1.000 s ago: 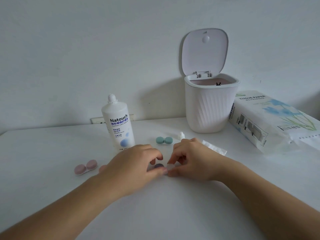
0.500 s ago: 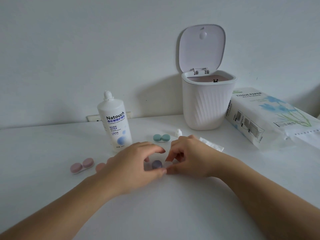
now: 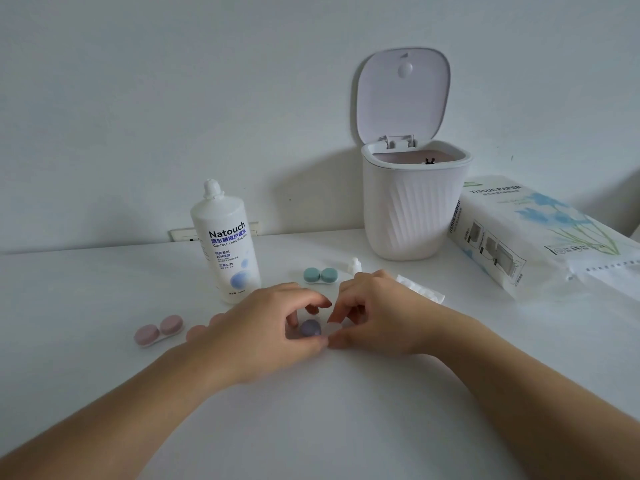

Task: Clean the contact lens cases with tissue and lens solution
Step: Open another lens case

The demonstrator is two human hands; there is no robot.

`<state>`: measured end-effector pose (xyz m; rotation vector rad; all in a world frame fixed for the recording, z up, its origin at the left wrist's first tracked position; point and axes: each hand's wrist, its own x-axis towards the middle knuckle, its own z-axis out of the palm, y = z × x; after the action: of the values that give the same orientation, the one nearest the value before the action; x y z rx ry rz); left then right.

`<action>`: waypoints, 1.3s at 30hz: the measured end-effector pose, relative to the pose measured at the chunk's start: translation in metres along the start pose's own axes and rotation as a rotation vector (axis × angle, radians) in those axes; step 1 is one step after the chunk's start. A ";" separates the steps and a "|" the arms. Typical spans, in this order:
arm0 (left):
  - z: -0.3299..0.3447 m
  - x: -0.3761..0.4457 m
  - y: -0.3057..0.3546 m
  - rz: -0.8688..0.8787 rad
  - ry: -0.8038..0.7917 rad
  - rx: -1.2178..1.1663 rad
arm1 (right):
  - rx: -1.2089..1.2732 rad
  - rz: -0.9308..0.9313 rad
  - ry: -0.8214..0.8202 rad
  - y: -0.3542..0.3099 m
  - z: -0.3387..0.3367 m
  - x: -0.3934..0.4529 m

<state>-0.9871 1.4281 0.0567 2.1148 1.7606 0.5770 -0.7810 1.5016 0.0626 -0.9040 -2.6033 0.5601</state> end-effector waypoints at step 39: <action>0.007 0.003 -0.005 0.057 0.338 -0.231 | -0.014 0.028 -0.011 -0.003 -0.002 0.000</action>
<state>-0.9873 1.4315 0.0485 2.0004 1.7017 1.1530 -0.7817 1.4994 0.0653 -0.9459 -2.6115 0.5563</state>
